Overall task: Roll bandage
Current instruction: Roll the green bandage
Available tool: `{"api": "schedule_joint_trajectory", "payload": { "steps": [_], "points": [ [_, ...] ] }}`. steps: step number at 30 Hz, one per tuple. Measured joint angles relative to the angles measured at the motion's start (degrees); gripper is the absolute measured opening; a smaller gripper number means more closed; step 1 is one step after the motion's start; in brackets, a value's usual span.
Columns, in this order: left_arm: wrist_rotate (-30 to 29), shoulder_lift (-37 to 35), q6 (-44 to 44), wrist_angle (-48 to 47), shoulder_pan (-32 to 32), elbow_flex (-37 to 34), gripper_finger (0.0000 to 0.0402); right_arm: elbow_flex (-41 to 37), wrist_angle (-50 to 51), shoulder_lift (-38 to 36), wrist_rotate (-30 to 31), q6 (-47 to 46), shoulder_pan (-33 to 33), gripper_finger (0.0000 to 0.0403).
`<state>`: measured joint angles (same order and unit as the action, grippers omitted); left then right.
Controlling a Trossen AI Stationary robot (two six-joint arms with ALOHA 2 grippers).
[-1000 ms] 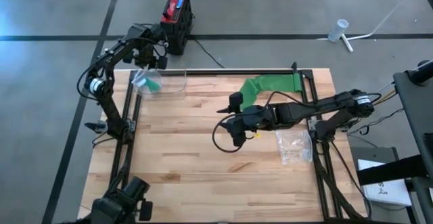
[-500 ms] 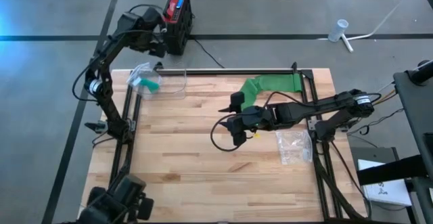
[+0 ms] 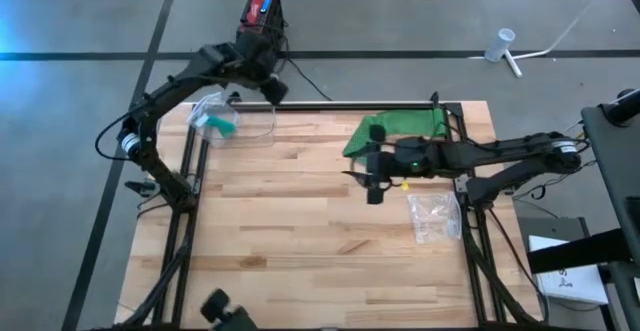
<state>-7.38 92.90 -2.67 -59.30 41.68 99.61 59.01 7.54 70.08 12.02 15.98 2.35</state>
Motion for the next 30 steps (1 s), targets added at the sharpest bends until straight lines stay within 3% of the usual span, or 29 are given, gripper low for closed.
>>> {"api": "schedule_joint_trajectory", "payload": {
  "steps": [5,9,12,15,25,30],
  "points": [
    [0.2,-1.2,-1.2,5.1,-5.3,-3.7,0.0087,-6.4,-2.6,-5.9,0.0,-3.1,0.0,0.0155],
    [7.0,-1.2,-2.3,10.1,-9.5,-6.8,0.0077,-8.0,-2.3,-9.1,0.0,-4.1,0.0,0.0146],
    [12.6,-1.9,-2.8,20.7,-14.0,-11.5,0.0076,-8.7,-1.6,-11.2,0.0,-5.1,0.3,0.0140],
    [14.4,-2.2,-3.0,34.5,-19.4,-16.9,0.0076,-9.0,-1.9,-13.4,0.0,-6.1,0.5,0.0132],
    [14.0,-2.1,-4.9,68.8,-35.7,-30.5,0.0077,-8.9,2.3,-16.1,0.0,-11.8,0.5,0.0107],
    [7.8,-0.4,-7.5,81.3,-41.5,-38.1,0.0077,-10.1,10.1,-20.8,5.3,-14.2,0.7,0.0072]
  ]
}}
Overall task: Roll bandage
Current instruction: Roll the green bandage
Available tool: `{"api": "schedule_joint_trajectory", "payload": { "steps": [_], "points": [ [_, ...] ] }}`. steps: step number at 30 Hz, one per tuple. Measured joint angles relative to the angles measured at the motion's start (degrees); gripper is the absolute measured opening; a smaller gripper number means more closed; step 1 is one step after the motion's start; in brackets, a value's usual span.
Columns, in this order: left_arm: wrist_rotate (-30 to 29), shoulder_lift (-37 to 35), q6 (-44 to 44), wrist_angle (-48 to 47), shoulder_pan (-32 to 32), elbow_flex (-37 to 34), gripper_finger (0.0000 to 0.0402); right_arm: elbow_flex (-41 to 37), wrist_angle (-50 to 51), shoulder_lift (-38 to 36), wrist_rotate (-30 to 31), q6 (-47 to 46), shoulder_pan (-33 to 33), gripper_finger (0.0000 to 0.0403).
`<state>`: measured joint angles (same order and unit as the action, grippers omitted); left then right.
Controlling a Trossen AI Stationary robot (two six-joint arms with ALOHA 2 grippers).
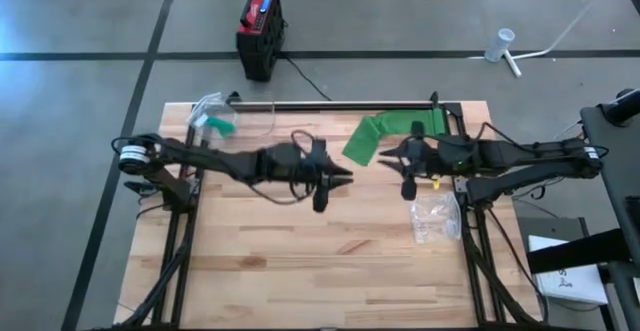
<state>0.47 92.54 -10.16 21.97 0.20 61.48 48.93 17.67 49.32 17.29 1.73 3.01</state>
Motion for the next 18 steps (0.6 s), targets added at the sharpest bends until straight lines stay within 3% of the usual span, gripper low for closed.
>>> {"api": "schedule_joint_trajectory", "payload": {
  "steps": [3,7,18],
  "points": [
    [-4.0,3.2,-1.5,5.2,-2.5,-1.3,0.0077,-0.1,8.7,-3.3,4.9,-4.0,0.0,0.0046],
    [-8.1,9.5,-3.0,10.5,-3.6,0.0,0.0077,-0.2,16.0,-6.0,5.7,-7.8,0.1,0.0021],
    [-9.2,24.7,-1.9,12.1,-3.2,14.2,0.0077,-6.5,16.0,-17.5,9.8,-11.8,0.1,0.0001]
  ]
}}
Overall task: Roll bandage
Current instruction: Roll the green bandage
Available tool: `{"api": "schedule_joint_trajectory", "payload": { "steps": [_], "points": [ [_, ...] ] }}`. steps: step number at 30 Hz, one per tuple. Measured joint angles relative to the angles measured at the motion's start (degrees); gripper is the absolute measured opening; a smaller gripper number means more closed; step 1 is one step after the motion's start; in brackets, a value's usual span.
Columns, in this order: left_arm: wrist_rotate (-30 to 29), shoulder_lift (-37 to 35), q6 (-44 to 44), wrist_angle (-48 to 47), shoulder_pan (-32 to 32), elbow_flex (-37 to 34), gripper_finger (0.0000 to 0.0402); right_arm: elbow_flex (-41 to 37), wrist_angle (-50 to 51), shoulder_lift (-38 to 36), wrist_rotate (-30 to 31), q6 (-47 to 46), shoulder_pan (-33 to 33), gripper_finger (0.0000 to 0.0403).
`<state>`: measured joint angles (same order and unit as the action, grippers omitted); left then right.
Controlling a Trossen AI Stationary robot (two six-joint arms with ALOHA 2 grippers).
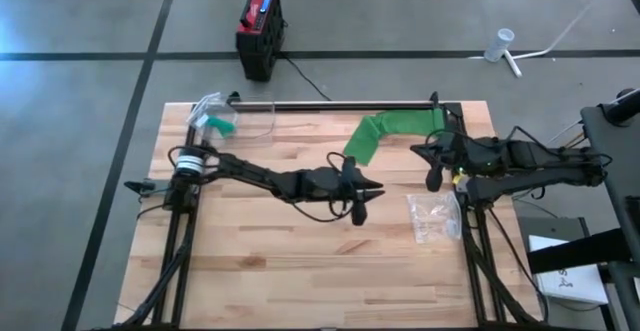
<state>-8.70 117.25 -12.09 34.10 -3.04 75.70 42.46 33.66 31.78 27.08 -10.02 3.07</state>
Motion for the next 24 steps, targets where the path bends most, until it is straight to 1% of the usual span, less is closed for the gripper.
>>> {"api": "schedule_joint_trajectory", "payload": {
  "steps": [3,6,8,11,15,17,20,24],
  "points": [
    [-1.7,3.6,0.0,0.3,0.5,3.6,0.0077,-2.1,-1.2,-1.9,0.3,0.1,0.0,0.0001],
    [-5.1,7.6,-1.4,-0.2,1.7,7.3,0.0077,-5.3,-7.7,-4.5,1.1,0.1,0.0,0.0002],
    [-7.1,10.3,-3.9,-0.4,3.2,10.7,0.0077,-7.8,-12.4,-6.5,1.5,0.5,0.0,0.0002],
    [-8.1,14.4,-7.8,-5.7,6.9,16.2,0.0077,-11.5,-16.9,-8.4,1.6,1.6,0.0,0.0002],
    [-8.0,20.4,-8.2,-15.2,12.0,24.1,0.0076,-14.7,-19.0,-8.9,1.6,2.8,0.0,0.0002],
    [-6.6,23.5,-8.3,-17.0,14.1,29.5,0.0076,-15.7,-20.7,-9.0,1.5,4.1,0.0,0.0002],
    [-5.3,26.7,-8.9,-23.5,16.5,38.0,0.0076,-17.2,-25.6,-10.8,0.7,6.4,0.0,0.0002],
    [-5.6,31.3,-9.9,-38.3,19.4,48.7,0.0076,-18.3,-26.4,-14.4,0.1,8.0,0.0,0.0002]
  ]
}}
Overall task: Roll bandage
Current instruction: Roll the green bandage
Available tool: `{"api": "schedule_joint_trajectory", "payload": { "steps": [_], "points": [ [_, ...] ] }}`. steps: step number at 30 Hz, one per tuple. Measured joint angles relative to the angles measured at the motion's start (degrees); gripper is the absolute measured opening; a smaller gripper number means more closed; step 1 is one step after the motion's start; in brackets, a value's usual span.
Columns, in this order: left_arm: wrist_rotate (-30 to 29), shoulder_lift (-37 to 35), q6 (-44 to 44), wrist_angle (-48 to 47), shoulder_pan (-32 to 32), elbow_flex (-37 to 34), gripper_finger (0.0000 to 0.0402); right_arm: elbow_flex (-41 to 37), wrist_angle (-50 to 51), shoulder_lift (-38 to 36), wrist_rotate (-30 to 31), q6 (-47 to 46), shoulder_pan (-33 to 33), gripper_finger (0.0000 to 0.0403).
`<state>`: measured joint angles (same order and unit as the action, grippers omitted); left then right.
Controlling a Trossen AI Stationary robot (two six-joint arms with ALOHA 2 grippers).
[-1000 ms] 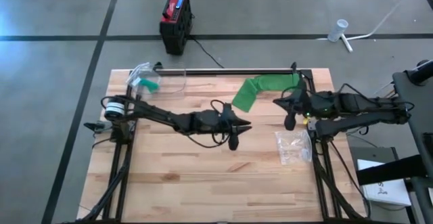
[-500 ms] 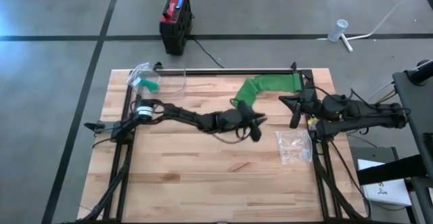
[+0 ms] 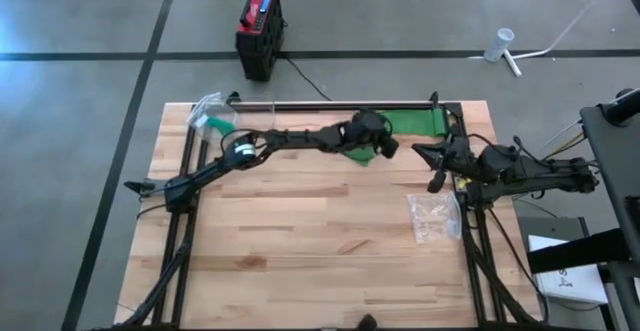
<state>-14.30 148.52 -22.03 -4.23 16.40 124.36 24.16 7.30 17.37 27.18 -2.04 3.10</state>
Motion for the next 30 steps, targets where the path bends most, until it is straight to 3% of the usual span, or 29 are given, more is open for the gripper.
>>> {"api": "schedule_joint_trajectory", "payload": {
  "steps": [4,11,19,30],
  "points": [
    [-0.8,1.6,-1.0,-9.8,1.4,6.5,0.0075,-0.2,3.6,-2.3,-0.2,-1.4,0.0,0.0002],
    [-2.7,0.4,-3.4,-20.8,1.0,9.8,0.0075,-0.2,6.5,-3.6,-0.2,-7.2,0.0,0.0002],
    [-1.1,0.5,-7.0,-30.9,-0.7,10.0,0.0075,-0.2,7.4,-3.3,-0.2,-7.1,0.0,0.0002],
    [-1.0,0.5,-8.6,-37.9,-1.7,9.8,0.0075,-0.2,7.4,-3.3,-0.2,-7.0,0.0,0.0002]
  ]
}}
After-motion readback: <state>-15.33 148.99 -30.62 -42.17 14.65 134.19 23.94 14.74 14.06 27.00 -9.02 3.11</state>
